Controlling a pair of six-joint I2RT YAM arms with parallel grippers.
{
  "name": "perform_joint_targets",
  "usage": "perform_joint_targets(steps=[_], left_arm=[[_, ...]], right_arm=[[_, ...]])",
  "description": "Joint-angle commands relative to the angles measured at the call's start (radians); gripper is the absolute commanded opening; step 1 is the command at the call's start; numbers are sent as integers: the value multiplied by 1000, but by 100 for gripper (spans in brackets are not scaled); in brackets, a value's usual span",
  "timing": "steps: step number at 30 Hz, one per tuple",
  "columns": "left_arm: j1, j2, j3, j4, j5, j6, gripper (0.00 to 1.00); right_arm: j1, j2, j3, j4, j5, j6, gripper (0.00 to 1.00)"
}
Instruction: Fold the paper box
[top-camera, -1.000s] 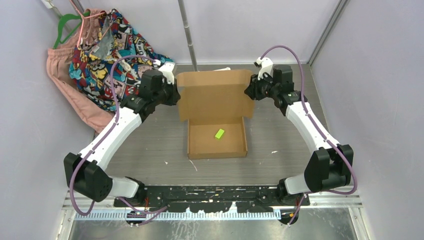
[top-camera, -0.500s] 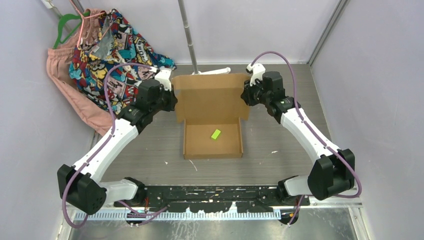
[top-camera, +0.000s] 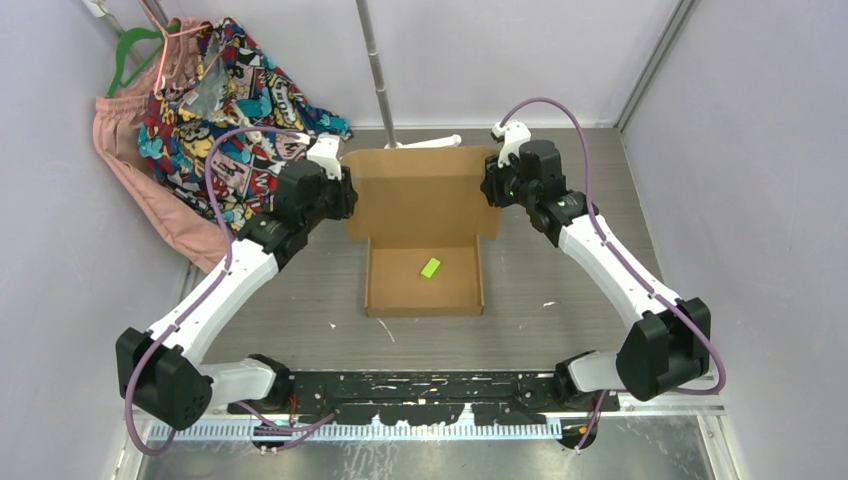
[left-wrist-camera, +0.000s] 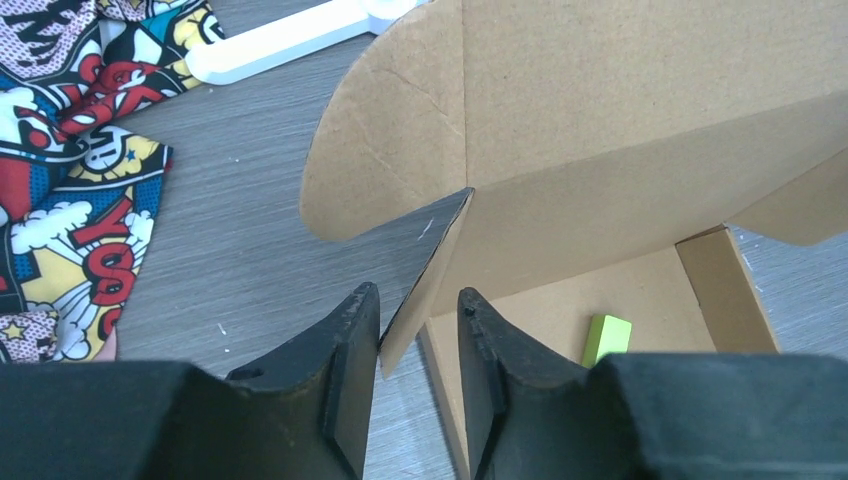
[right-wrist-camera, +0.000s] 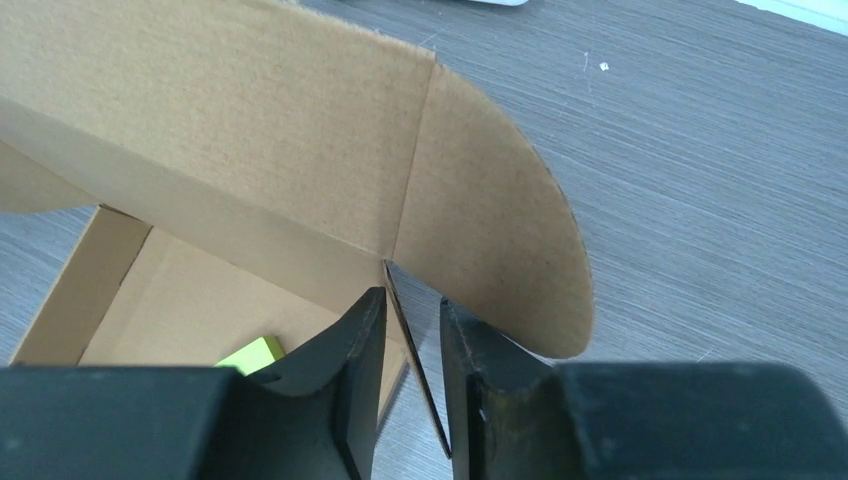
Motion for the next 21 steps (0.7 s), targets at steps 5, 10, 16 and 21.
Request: perform_joint_targets(steps=[5, 10, 16, 21], left_arm=[[-6, -35, 50, 46, -12, 23, 37], [-5, -34, 50, 47, -6, 21, 37], [-5, -21, 68, 45, 2, 22, 37], [-5, -9, 82, 42, 7, 23, 36]], right_arm=[[6, -35, 78, 3, 4, 0, 35], [6, -37, 97, -26, -3, -4, 33], [6, -60, 92, -41, 2, -15, 34], [6, -72, 91, -50, 7, -24, 35]])
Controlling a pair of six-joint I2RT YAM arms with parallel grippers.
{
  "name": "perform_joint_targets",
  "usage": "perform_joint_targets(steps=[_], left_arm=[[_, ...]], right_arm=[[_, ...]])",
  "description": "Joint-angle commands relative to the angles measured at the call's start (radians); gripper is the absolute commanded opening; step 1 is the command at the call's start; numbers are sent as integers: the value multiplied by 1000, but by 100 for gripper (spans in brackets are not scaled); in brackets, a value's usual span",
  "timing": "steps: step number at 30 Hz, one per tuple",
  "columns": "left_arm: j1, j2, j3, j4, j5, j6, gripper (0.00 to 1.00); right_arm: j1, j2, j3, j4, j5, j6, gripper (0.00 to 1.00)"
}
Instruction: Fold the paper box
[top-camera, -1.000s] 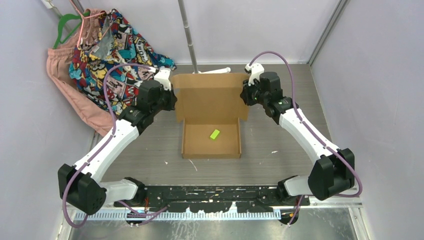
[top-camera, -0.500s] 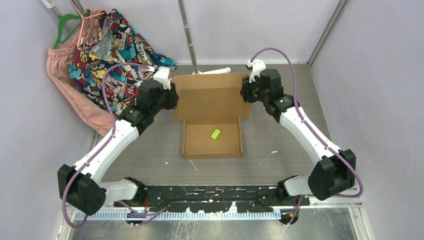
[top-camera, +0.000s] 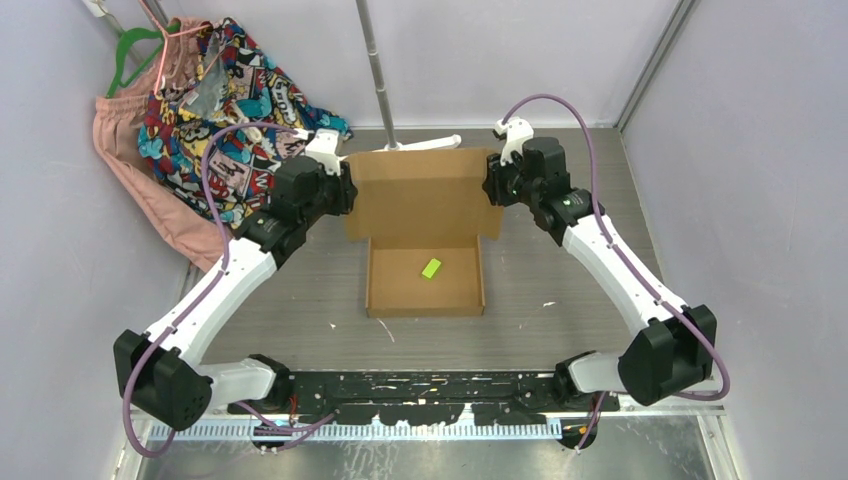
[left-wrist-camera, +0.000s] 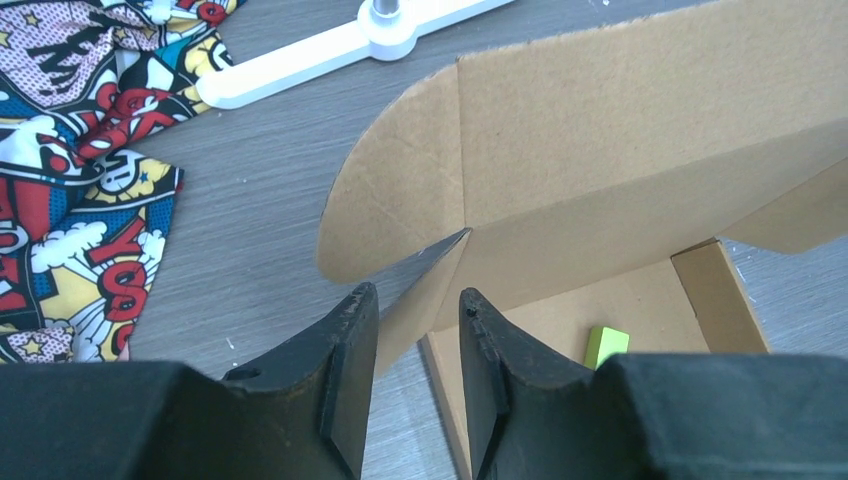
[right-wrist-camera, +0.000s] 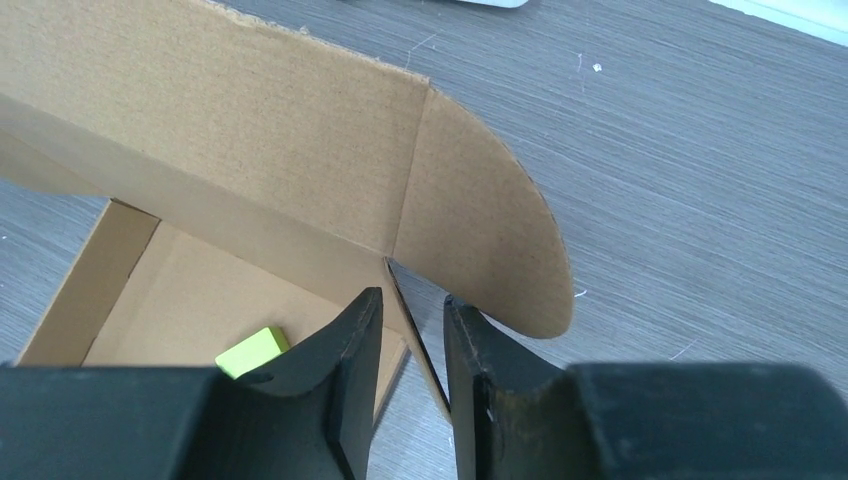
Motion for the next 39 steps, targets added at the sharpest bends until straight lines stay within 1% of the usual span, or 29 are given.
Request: perform_joint_targets(steps=[1, 3, 6, 10, 13, 21, 25, 26, 32, 33, 36, 39], left_arm=[[-3, -5, 56, 45, 12, 6, 36], [-3, -2, 61, 45, 13, 6, 36], [-3, 4, 66, 45, 16, 4, 35], [-3, 8, 68, 45, 18, 4, 35], [-3, 11, 69, 46, 20, 4, 35], [-3, 15, 65, 49, 20, 5, 33], [-3, 15, 71, 49, 1, 31, 33], [-3, 12, 73, 52, 1, 46, 34], [-1, -11, 106, 59, -2, 164, 53], [0, -6, 117, 56, 14, 181, 54], [19, 25, 163, 18, 84, 213, 55], [68, 36, 173, 8, 206, 226, 57]], right_arm=[[6, -56, 44, 17, 8, -16, 36], [6, -59, 41, 15, 14, -17, 38], [4, -61, 39, 13, 16, -20, 38], [3, -56, 38, 6, 12, -24, 34], [3, -62, 27, 5, 15, -24, 33], [-6, -72, 0, 6, 20, -26, 33], [-11, -77, -3, 5, 11, -26, 33], [-12, -77, -3, 4, 9, -26, 33], [-16, -72, 2, -6, -5, -32, 33], [-16, -71, 4, -8, -6, -34, 33], [-19, -68, 11, -20, -9, -39, 33], [-21, -69, 14, -26, -10, -45, 32]])
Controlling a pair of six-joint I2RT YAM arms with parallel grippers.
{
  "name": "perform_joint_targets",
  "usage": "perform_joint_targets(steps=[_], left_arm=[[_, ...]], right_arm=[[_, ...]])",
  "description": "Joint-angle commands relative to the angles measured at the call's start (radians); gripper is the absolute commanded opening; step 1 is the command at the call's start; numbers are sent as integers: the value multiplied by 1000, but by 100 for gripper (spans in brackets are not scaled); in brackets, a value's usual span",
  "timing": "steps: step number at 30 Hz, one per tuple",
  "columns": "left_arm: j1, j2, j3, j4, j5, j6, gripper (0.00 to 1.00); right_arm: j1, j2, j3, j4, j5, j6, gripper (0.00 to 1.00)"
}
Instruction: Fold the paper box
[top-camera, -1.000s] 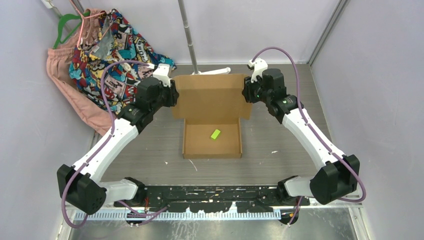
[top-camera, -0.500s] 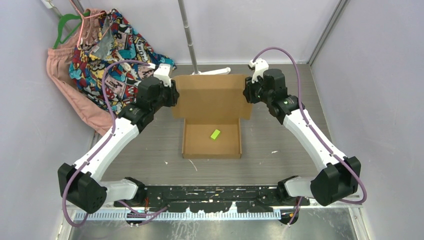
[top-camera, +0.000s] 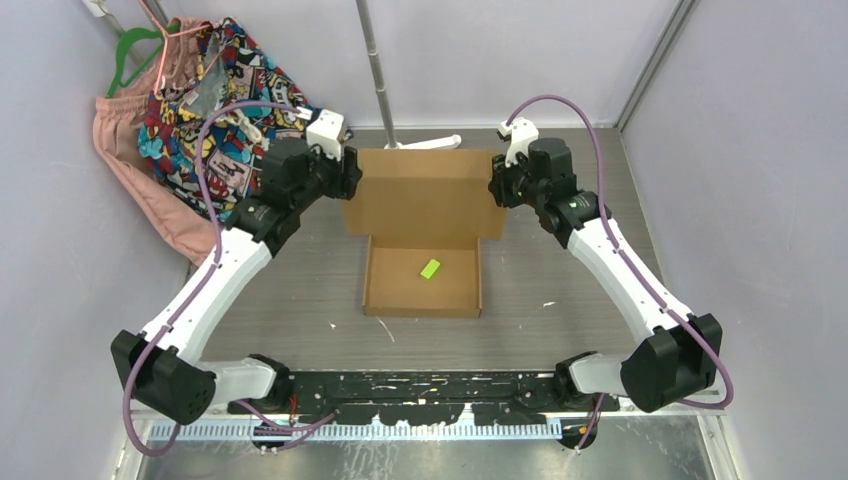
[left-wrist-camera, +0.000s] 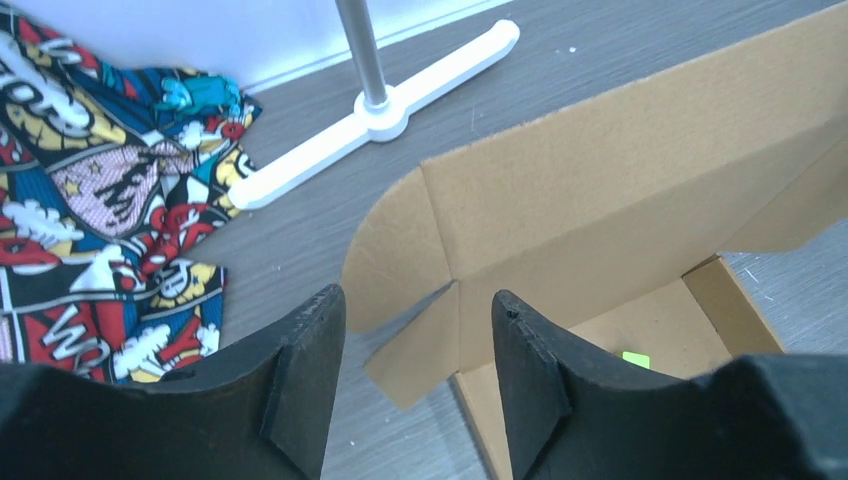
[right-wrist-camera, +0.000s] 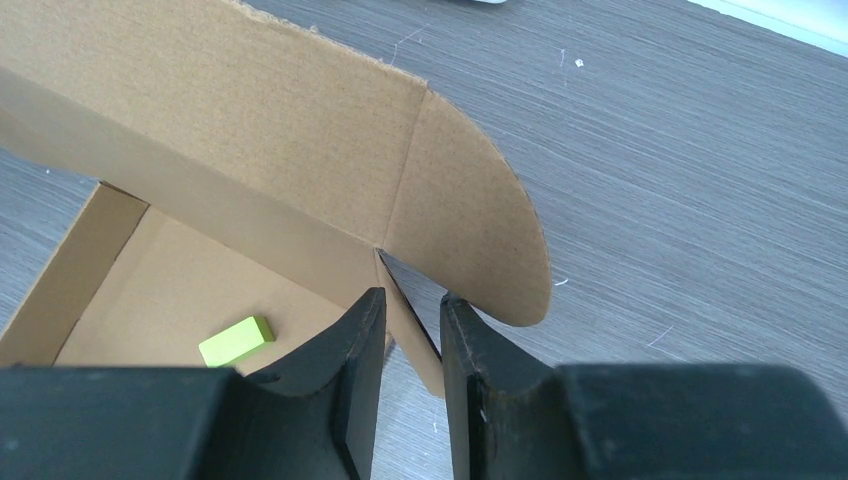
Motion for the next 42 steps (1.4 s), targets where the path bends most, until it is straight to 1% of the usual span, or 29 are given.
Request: perform_joint_targets(steps=[1, 7, 10, 12, 16, 24, 34, 42], left_arm=[[62, 15, 57, 12, 186, 58, 57], [144, 48, 86, -30, 351, 59, 55], [197, 73, 113, -67, 468, 49, 55], [211, 98, 134, -100, 504, 58, 54], [230, 125, 150, -118, 548, 58, 53], [240, 172, 167, -146, 601, 62, 47], [244, 214, 226, -248, 572, 103, 35], [245, 228, 238, -263, 584, 100, 32]], right_arm=[[-7, -32, 16, 6, -13, -18, 32], [-13, -27, 19, -2, -22, -21, 32], [-12, -22, 22, -3, -24, -23, 32], [-12, -19, 27, -6, -27, -23, 32], [-12, -14, 34, -10, -33, -23, 32], [-12, -8, 37, -10, -37, -23, 32], [-13, -4, 36, -7, -44, -26, 32], [-13, 3, 42, -10, -45, -29, 32]])
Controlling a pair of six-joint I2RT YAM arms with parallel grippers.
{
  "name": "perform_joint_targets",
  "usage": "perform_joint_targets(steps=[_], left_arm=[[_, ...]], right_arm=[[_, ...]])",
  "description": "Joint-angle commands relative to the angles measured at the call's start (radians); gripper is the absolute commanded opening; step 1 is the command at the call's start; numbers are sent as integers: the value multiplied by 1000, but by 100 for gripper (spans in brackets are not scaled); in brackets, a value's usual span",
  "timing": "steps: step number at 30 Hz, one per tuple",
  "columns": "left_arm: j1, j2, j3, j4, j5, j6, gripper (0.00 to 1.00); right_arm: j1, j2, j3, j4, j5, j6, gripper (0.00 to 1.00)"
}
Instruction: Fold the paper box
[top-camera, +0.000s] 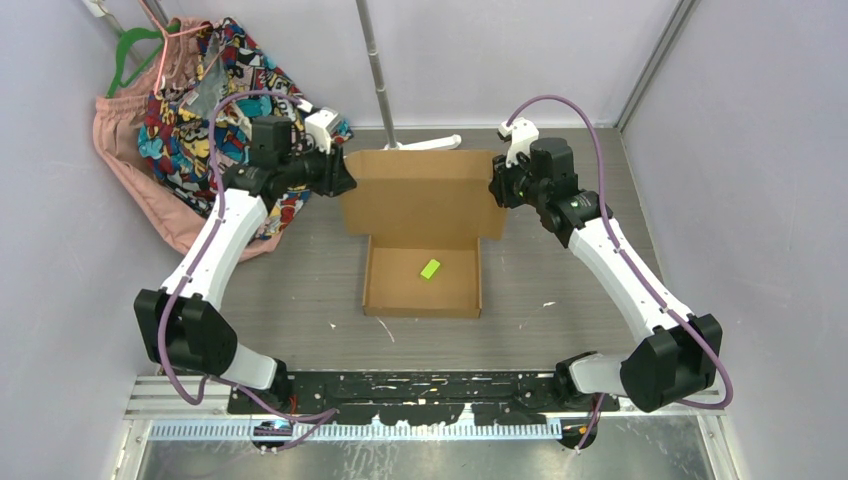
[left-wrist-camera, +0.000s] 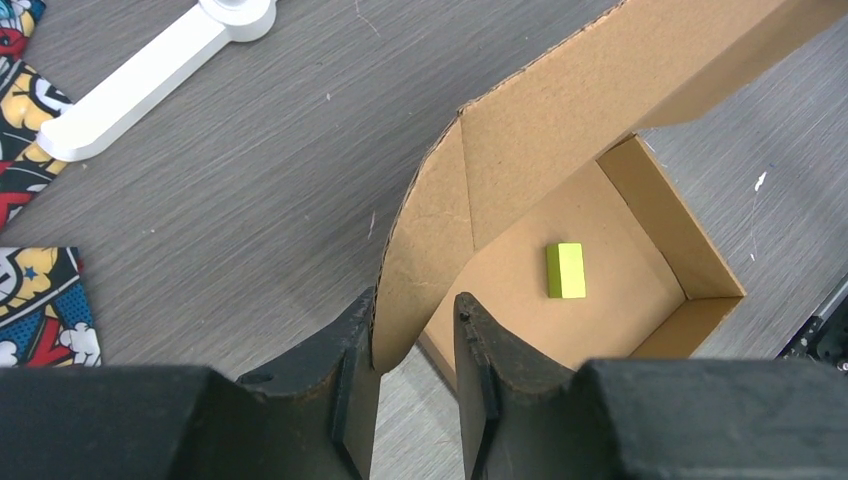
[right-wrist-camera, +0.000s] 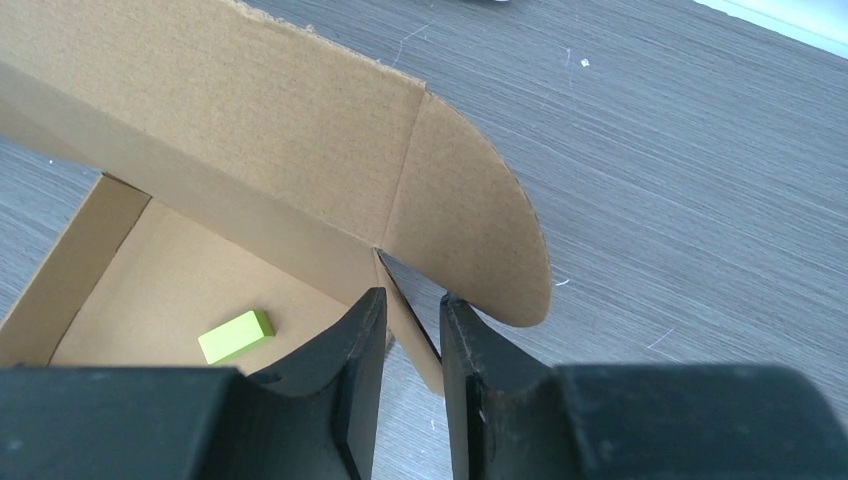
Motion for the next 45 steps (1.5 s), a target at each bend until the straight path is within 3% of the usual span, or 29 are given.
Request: perform_joint_targets(steps=[1, 10, 23, 34, 45], left_arm=[[8, 10, 50, -9, 24, 16, 32], [9, 23, 54, -16, 24, 24, 32], [10, 30, 60, -13, 26, 15, 19], [9, 36, 64, -13, 32, 5, 19], [8, 35, 59, 1, 42, -14, 19]], right_arm=[[-2, 4, 41, -3, -18, -11, 32], [-3, 10, 48, -12, -26, -16, 32], [-2, 4, 41, -19, -22, -16, 32], [-8, -20, 33, -27, -8, -16, 32], [-11, -27, 32, -37, -6, -15, 20]])
